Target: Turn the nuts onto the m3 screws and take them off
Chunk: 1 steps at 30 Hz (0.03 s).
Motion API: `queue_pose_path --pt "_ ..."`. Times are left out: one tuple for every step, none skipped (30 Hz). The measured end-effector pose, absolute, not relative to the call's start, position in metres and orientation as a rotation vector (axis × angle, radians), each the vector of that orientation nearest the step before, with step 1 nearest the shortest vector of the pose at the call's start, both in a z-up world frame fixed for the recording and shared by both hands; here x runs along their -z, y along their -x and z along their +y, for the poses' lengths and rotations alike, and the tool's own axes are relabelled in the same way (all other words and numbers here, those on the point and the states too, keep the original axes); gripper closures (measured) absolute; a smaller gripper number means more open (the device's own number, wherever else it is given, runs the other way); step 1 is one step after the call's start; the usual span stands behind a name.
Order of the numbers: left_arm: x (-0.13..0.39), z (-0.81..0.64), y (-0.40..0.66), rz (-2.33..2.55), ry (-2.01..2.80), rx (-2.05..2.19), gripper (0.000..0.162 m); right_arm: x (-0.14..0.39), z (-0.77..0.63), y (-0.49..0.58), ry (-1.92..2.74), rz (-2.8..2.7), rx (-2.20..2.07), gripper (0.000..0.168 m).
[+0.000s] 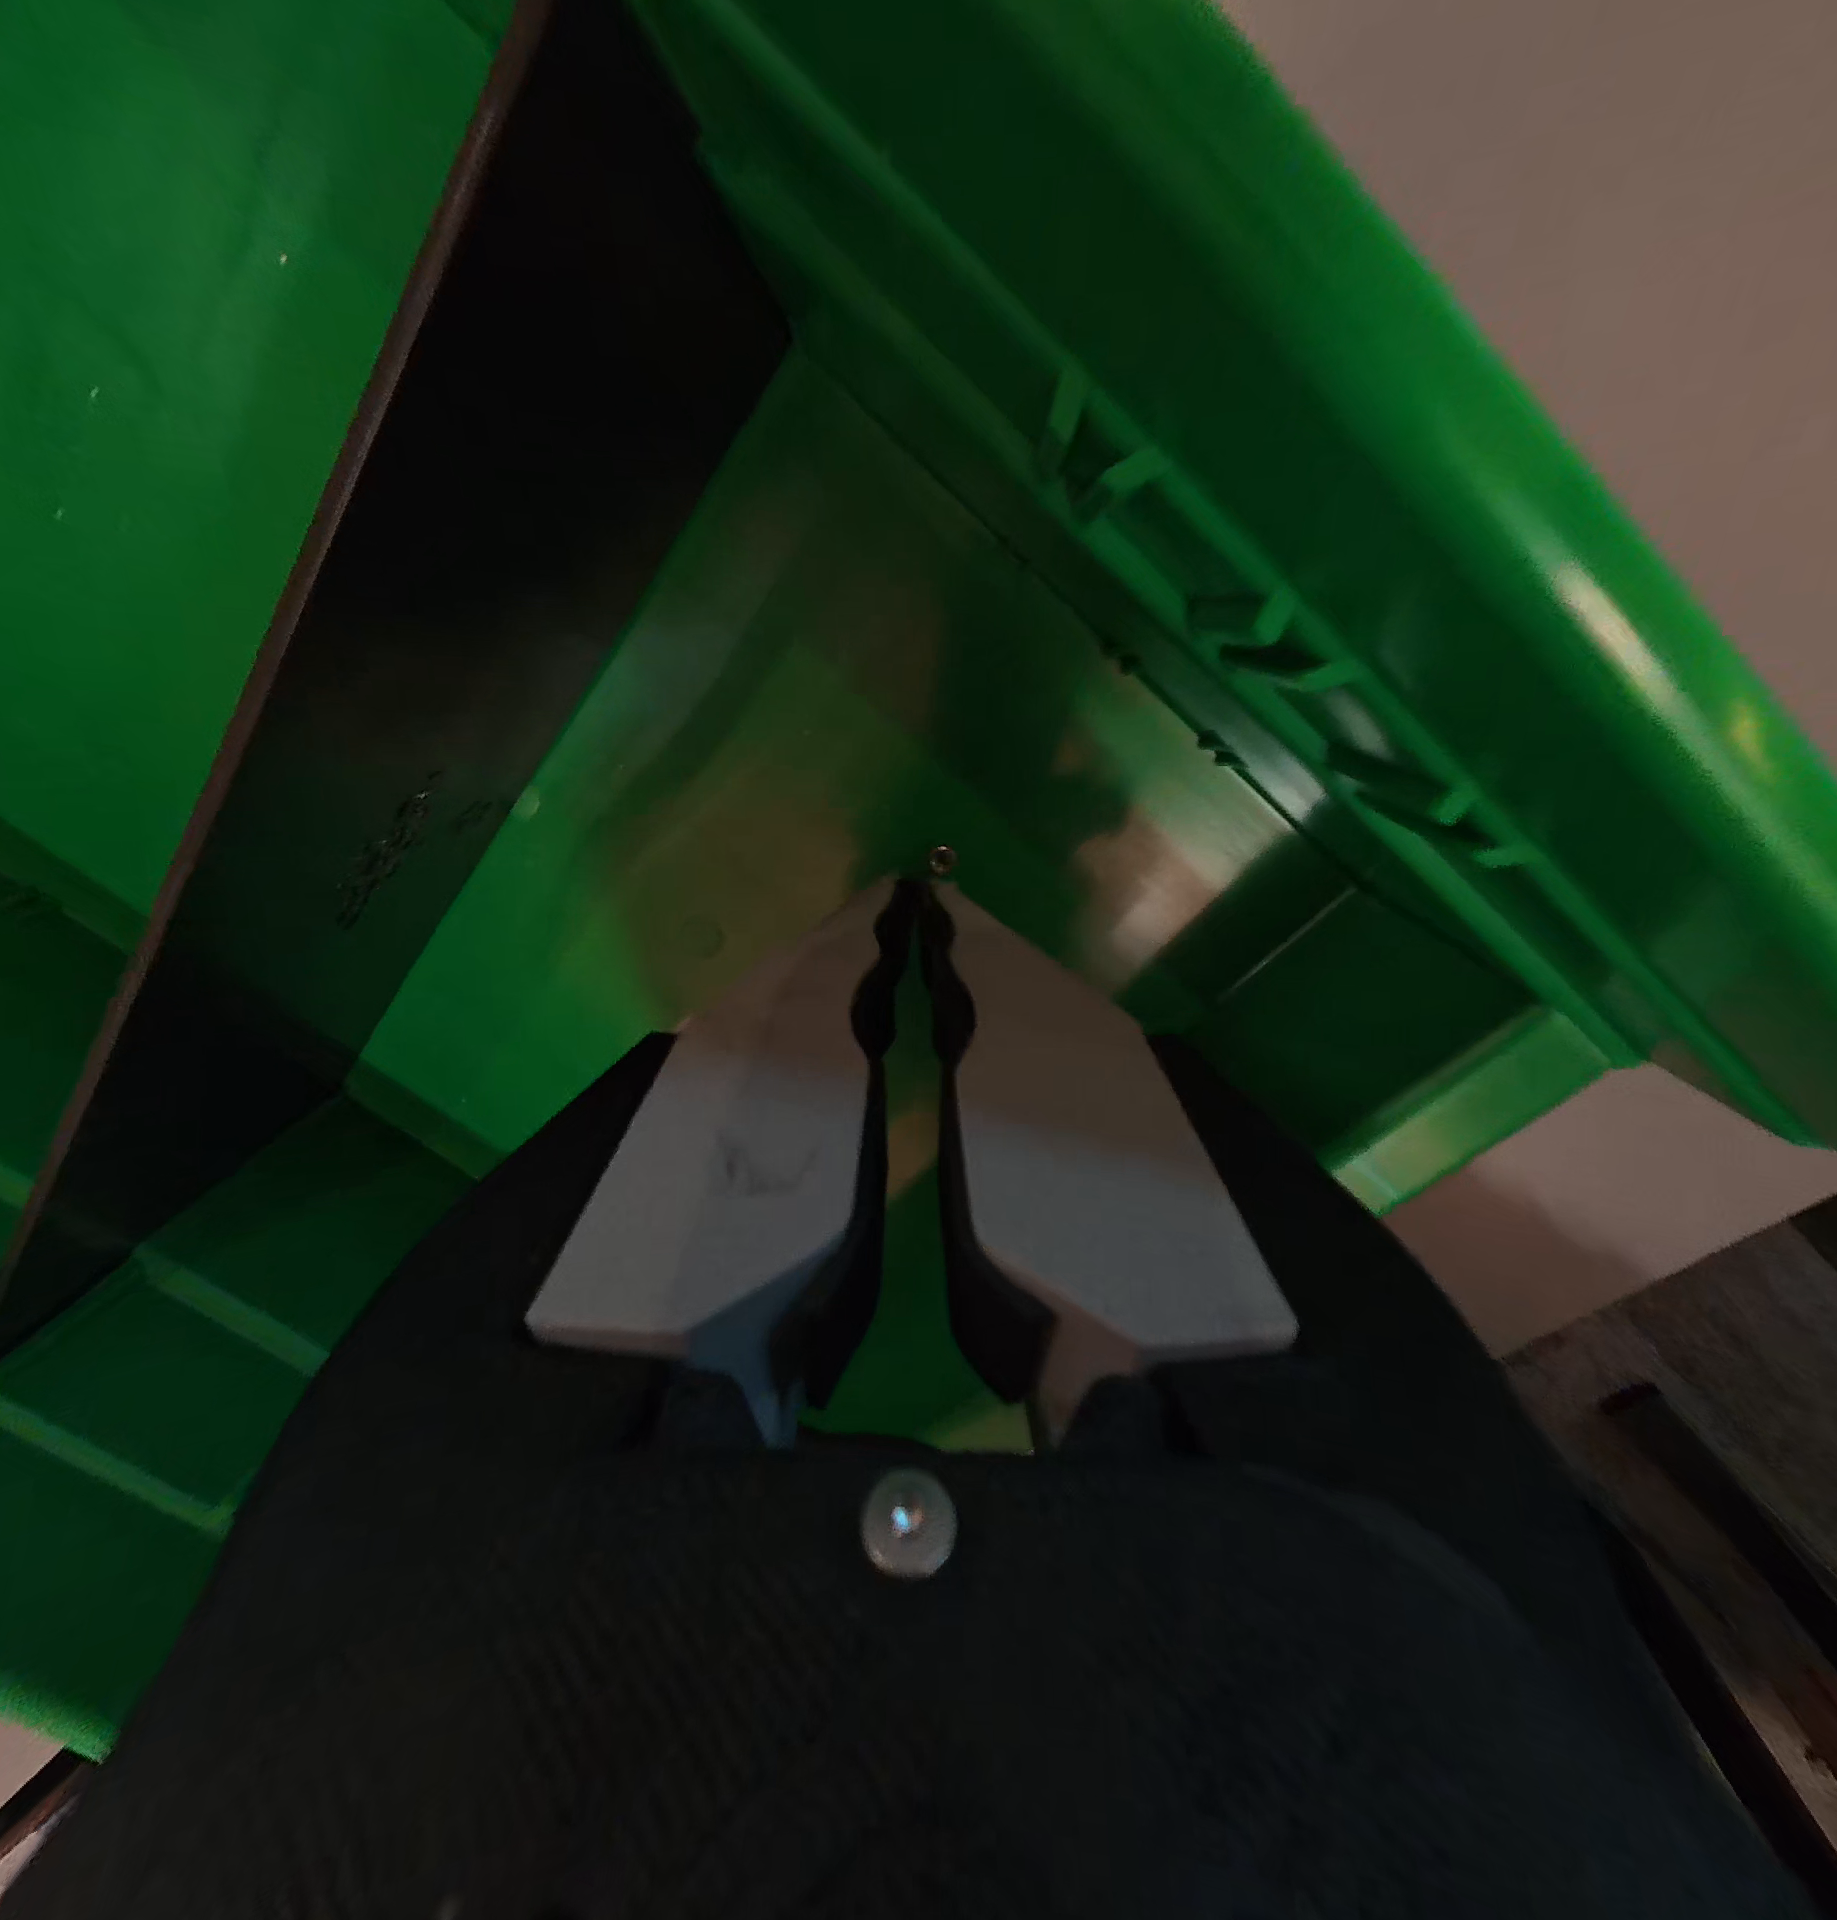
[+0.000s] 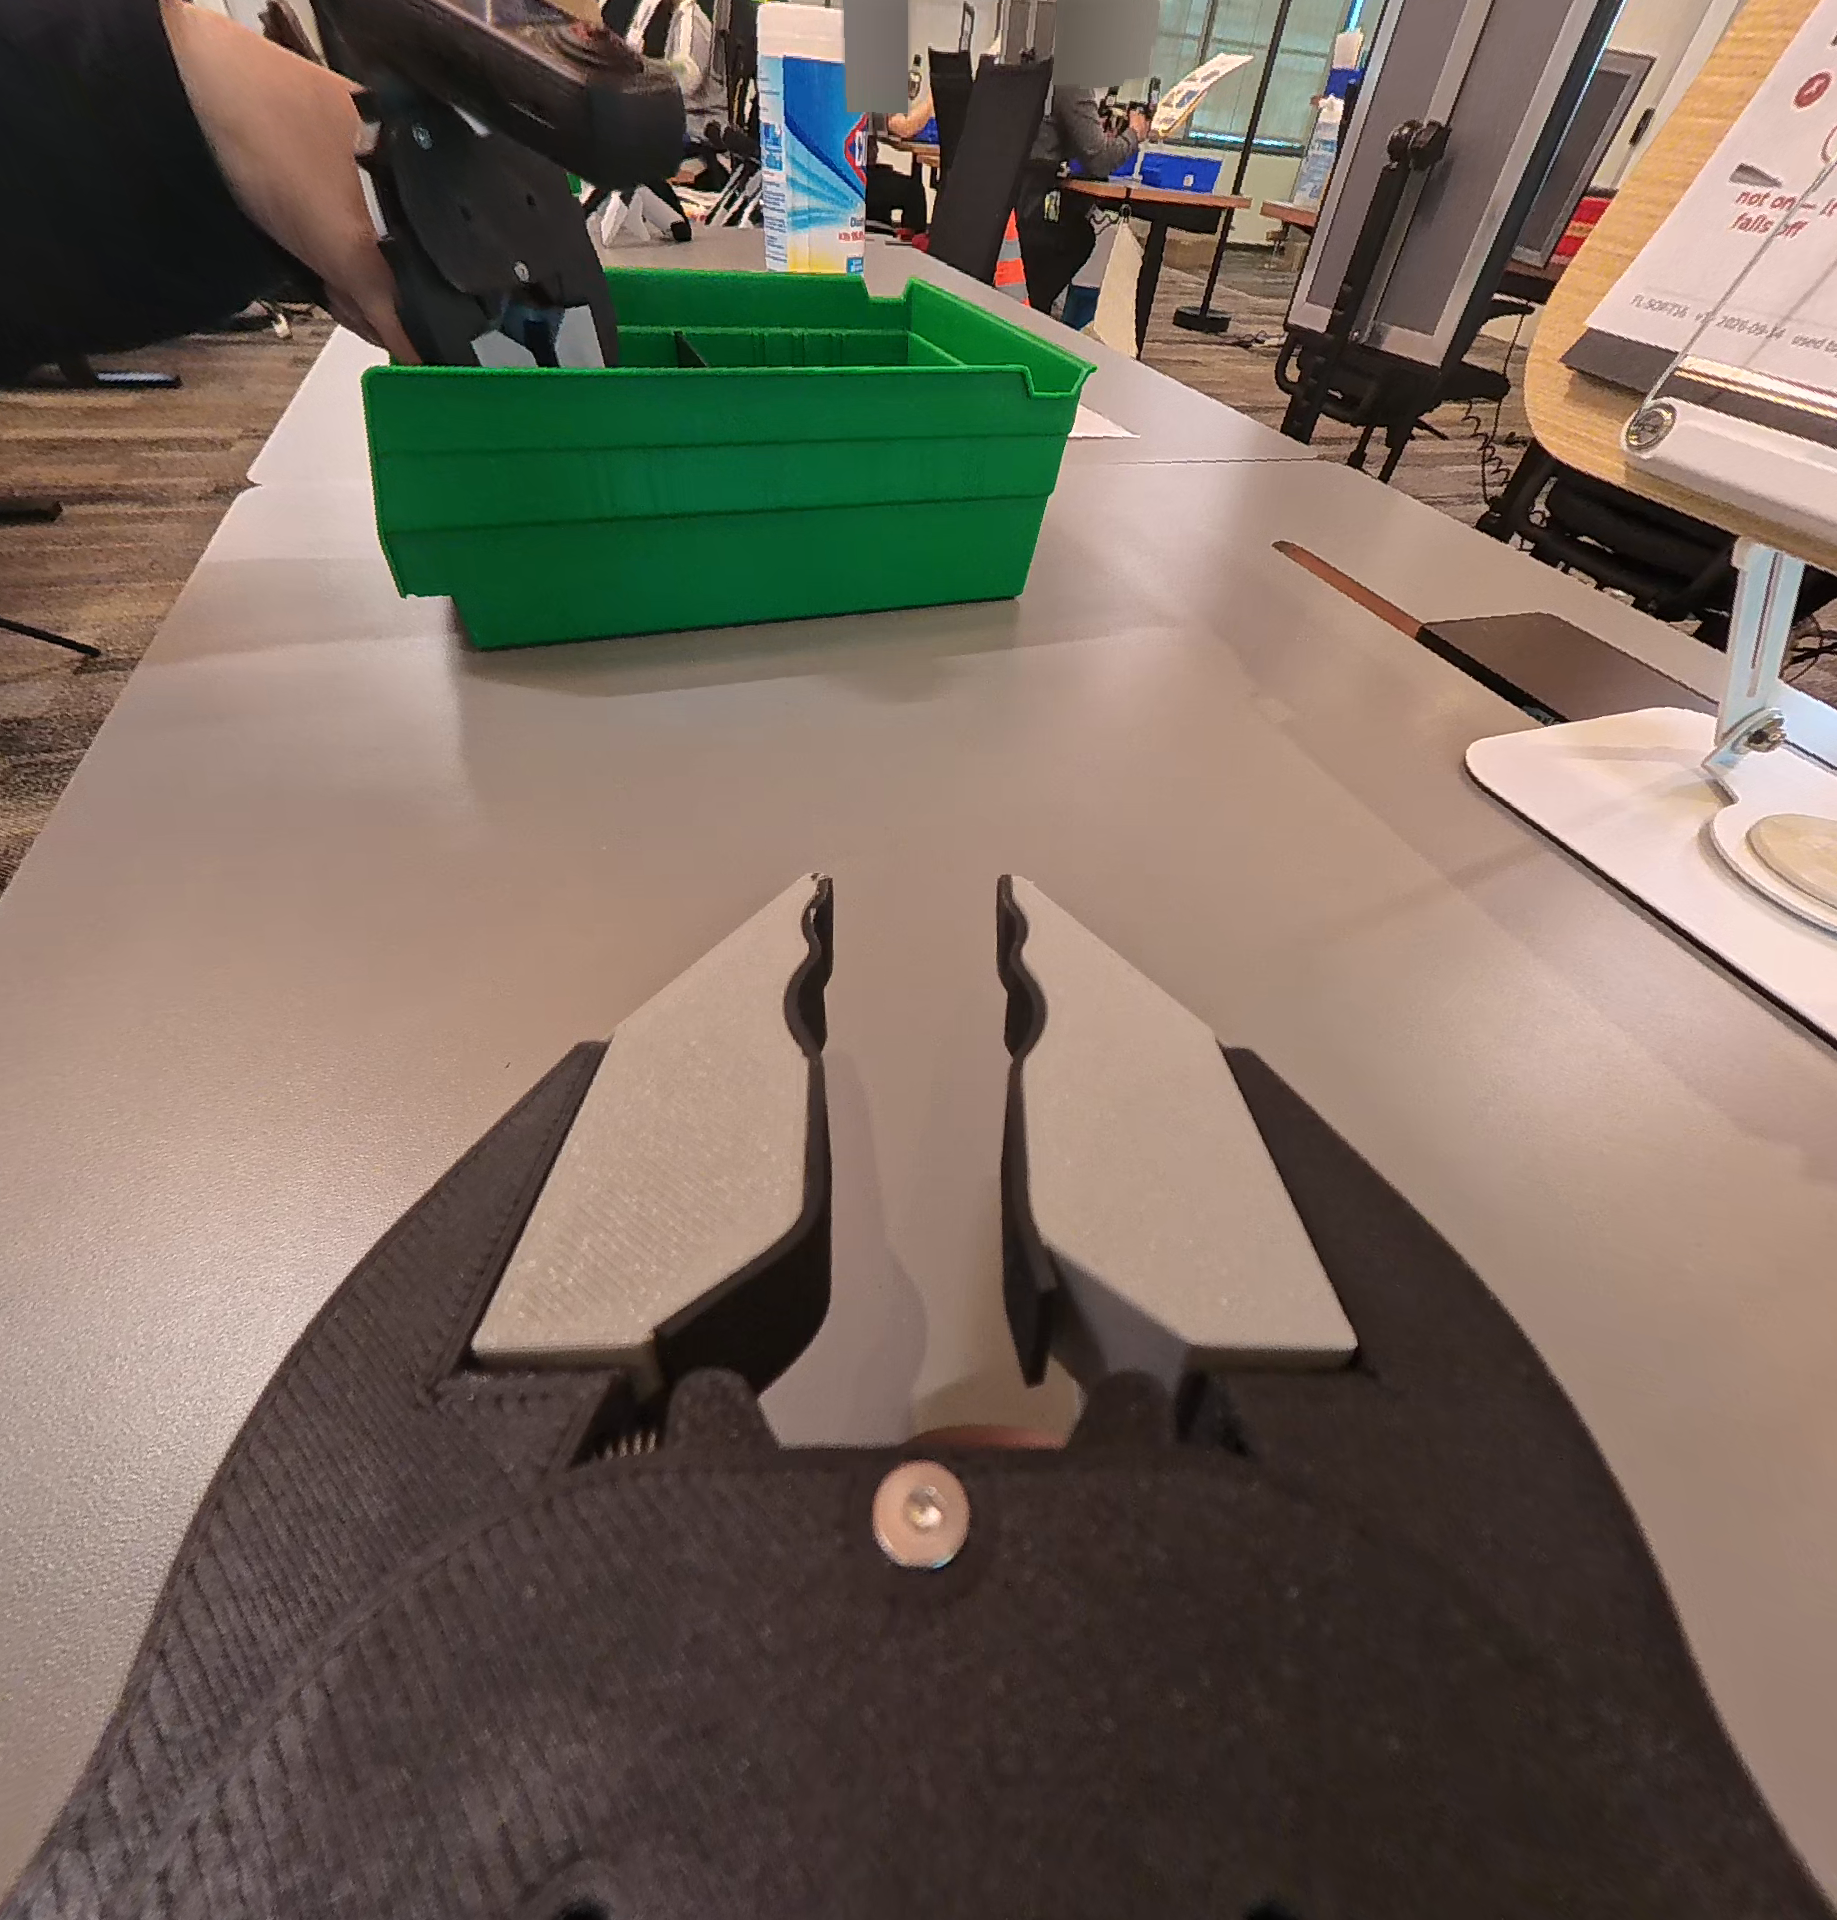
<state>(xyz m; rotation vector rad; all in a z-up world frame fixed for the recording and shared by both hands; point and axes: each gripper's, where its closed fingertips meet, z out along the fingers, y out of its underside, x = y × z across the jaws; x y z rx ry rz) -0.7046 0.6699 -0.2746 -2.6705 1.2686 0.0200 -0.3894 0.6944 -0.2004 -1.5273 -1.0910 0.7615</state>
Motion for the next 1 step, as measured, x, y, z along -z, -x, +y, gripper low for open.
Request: queue_pose_path --pt "0.2749 0.6699 0.7046 1.264 2.672 -0.016 0.161 0.2004 0.6944 0.3894 1.527 -1.091 -0.762 0.140"
